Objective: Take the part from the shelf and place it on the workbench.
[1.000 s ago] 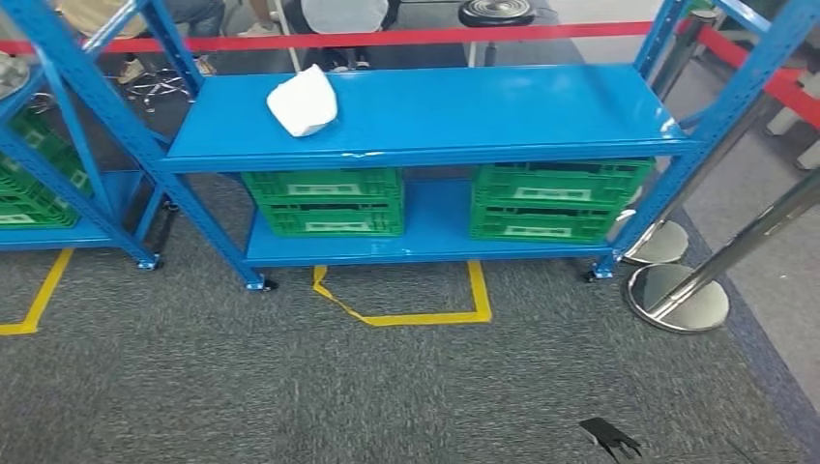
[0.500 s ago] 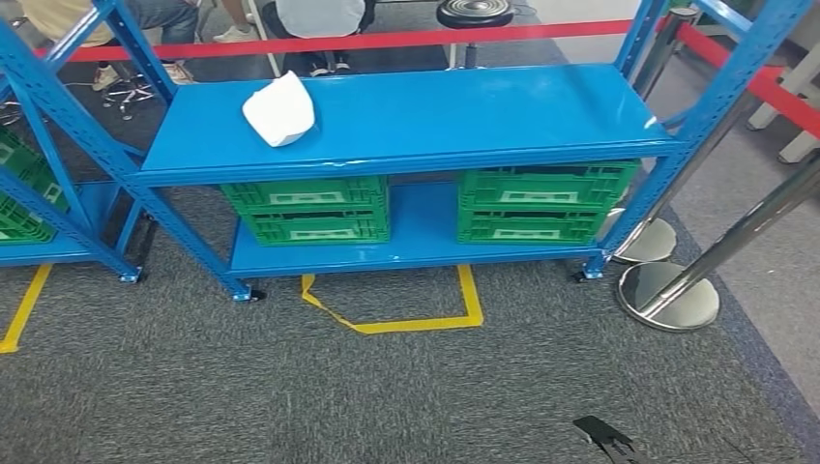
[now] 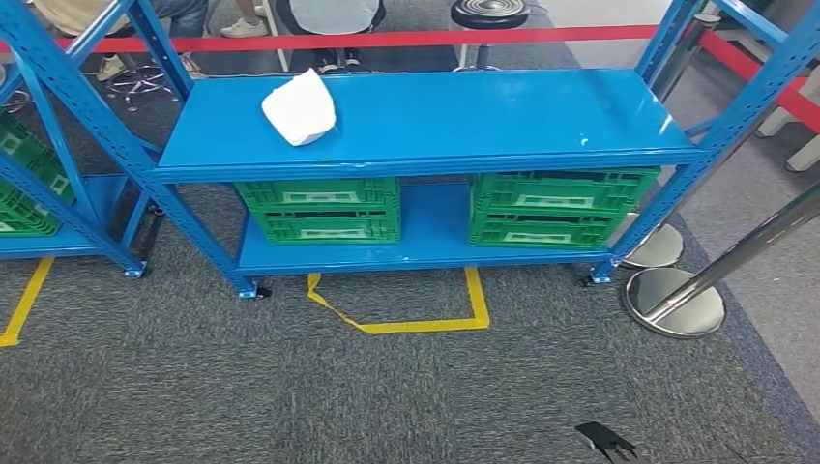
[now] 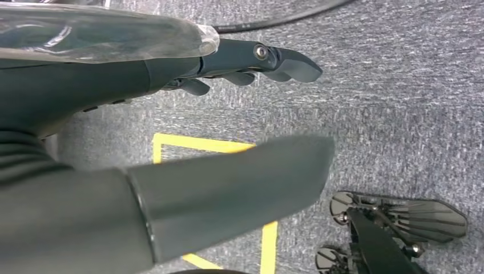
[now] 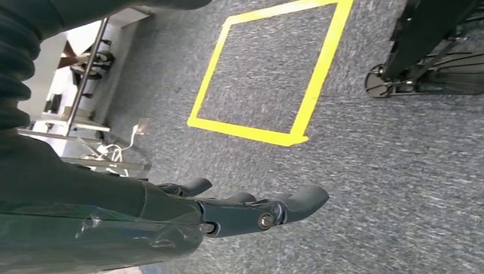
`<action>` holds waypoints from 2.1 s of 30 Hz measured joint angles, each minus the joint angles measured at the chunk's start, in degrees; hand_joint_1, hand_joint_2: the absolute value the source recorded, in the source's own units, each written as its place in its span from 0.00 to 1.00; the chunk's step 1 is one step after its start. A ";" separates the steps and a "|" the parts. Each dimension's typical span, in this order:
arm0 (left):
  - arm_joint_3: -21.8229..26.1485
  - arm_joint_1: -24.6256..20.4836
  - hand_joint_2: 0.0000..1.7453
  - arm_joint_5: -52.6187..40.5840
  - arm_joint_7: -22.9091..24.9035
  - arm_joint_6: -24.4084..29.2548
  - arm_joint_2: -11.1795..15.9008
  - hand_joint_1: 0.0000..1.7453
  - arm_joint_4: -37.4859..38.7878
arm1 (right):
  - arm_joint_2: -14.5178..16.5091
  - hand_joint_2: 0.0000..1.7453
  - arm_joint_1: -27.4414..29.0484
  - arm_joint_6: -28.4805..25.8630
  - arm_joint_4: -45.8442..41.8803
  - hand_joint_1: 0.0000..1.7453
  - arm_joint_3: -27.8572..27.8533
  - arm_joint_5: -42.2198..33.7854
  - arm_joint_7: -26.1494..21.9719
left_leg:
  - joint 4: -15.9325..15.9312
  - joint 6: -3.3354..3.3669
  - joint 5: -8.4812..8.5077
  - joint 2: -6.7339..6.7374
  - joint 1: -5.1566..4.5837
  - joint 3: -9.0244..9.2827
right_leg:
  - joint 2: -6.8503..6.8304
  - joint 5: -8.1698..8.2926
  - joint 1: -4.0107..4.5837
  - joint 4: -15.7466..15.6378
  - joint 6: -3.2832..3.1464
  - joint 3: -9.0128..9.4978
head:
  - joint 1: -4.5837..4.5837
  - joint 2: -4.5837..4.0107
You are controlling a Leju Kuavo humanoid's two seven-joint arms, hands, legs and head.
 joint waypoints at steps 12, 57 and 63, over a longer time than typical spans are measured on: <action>-0.15 0.02 1.00 0.03 0.39 0.45 -0.02 0.00 0.00 | 0.02 0.00 0.07 -2.37 0.25 0.00 0.64 0.79 0.60 | -0.03 -0.02 0.04 0.01 0.24 0.11 | -0.01 0.02 0.26 0.01 0.08 0.05 | -0.25 -0.01; -0.40 0.07 0.00 1.20 0.54 -0.05 -0.22 0.00 0.00 | 0.20 0.00 -0.20 0.47 0.49 0.00 4.01 2.15 1.86 | -0.06 -0.03 0.04 0.06 0.30 0.15 | -0.02 0.02 0.34 0.01 0.07 0.10 | -0.32 -0.01; -0.40 0.07 0.00 1.27 0.59 -0.05 -0.22 0.00 0.00 | 0.20 1.00 -0.23 0.52 0.49 0.00 4.35 2.20 1.86 | -0.06 -0.03 0.04 0.06 0.30 0.15 | -0.02 0.01 0.34 0.01 0.07 0.10 | -0.32 0.00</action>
